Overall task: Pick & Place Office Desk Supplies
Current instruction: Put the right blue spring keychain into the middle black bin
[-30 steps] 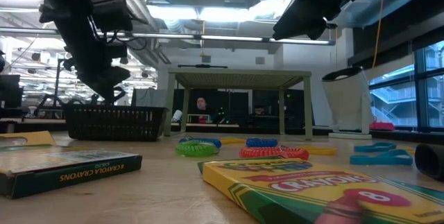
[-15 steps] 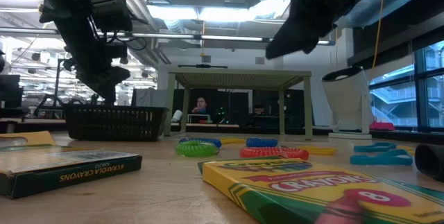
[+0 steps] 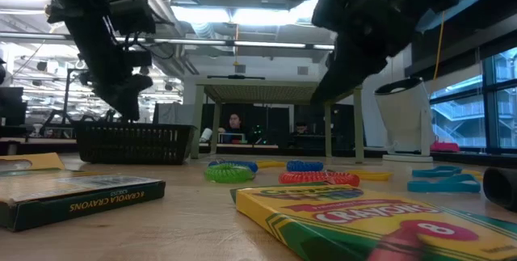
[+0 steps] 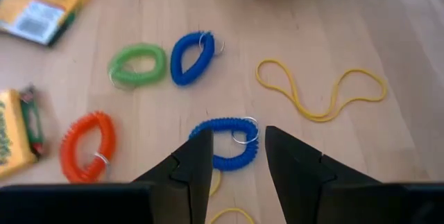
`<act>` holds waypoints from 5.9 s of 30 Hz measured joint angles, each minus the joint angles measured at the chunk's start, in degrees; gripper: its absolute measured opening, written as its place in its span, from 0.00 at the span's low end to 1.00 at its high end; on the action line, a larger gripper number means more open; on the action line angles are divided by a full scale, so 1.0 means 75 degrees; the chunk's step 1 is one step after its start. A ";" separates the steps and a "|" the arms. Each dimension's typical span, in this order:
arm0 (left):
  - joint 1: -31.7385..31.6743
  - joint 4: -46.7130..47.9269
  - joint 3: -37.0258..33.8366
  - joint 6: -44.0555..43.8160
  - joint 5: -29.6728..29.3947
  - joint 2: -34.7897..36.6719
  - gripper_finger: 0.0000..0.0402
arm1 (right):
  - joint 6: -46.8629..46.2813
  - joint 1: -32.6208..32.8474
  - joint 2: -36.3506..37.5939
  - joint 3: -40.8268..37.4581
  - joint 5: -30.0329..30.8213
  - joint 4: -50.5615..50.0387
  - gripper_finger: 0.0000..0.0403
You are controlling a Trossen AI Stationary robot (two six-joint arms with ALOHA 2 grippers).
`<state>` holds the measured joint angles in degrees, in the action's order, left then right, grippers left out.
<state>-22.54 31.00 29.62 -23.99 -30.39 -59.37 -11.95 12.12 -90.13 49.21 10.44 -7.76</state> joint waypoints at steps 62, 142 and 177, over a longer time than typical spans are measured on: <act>0.3235 -0.0818 0.0884 -0.1113 -0.1357 0.0003 0.40 | 0.2533 -0.0420 -0.2158 0.0012 -0.1967 0.1572 0.17; 0.5551 -0.8494 0.0701 0.5748 0.0743 -0.3215 0.07 | 0.1279 -0.0405 -0.0597 0.0335 -0.1929 0.4288 0.10; 0.4064 -0.2735 0.0704 -0.0391 -0.0143 -0.1262 0.05 | 0.0450 -0.0385 0.2061 0.0341 -0.0440 -0.0174 0.48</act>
<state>7.94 10.48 34.89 -26.92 -31.46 -68.84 -8.58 9.23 -74.67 51.77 7.14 -9.06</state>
